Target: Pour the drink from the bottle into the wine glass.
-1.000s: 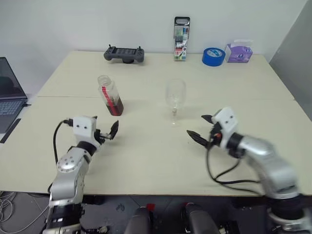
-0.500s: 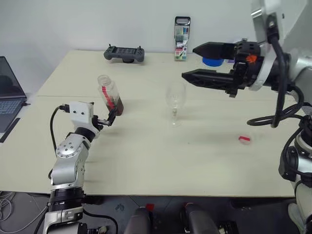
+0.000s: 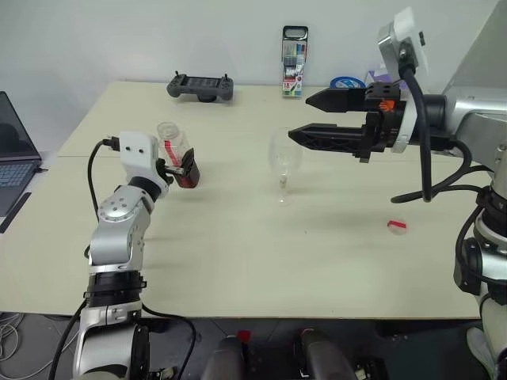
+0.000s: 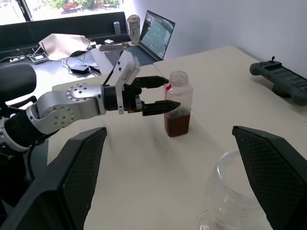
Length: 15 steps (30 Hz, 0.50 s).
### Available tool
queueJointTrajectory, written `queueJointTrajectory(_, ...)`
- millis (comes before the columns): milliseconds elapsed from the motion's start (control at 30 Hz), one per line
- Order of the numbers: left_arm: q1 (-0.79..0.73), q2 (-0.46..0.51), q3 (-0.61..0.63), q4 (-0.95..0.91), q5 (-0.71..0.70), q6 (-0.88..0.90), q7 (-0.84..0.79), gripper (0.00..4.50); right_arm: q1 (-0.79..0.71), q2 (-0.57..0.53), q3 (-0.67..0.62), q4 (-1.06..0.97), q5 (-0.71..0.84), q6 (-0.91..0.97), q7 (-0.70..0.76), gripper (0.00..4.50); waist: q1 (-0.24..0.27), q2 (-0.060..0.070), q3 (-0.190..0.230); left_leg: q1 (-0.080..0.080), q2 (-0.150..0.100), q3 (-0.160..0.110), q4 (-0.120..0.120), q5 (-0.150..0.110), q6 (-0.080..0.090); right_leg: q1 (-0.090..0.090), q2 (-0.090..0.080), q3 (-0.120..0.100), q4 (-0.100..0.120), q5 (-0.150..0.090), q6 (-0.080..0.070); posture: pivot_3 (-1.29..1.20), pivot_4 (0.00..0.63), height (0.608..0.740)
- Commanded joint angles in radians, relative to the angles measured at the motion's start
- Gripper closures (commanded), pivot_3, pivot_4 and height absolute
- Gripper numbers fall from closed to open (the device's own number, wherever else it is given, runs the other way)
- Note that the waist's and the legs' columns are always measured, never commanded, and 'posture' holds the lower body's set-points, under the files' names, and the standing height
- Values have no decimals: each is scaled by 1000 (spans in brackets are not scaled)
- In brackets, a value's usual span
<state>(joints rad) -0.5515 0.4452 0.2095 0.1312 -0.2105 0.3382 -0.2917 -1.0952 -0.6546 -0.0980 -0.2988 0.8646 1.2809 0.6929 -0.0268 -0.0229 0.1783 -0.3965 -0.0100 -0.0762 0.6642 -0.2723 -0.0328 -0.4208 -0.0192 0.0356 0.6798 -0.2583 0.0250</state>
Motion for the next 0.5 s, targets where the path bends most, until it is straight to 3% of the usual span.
queueJointTrajectory(33, -35, 16, 4, 41, 26, -40, 8, 0, -30, -5, -20, -17, 14, -17, -9, 26, 0, 0, 0, 0, 0, 0, 0, 0, 0, 0, 0, 0, 0, 0, 0, 0, 150, 740)
queueJointTrajectory(500, -157, 12, 8, 317, 36, -225, -29, 0, -1, -22, -16, -44, 6, -23, -35, 26, -1, 0, 0, -1, 0, -1, 0, 0, 0, -1, 0, 0, 0, 0, 0, 0, 150, 740)
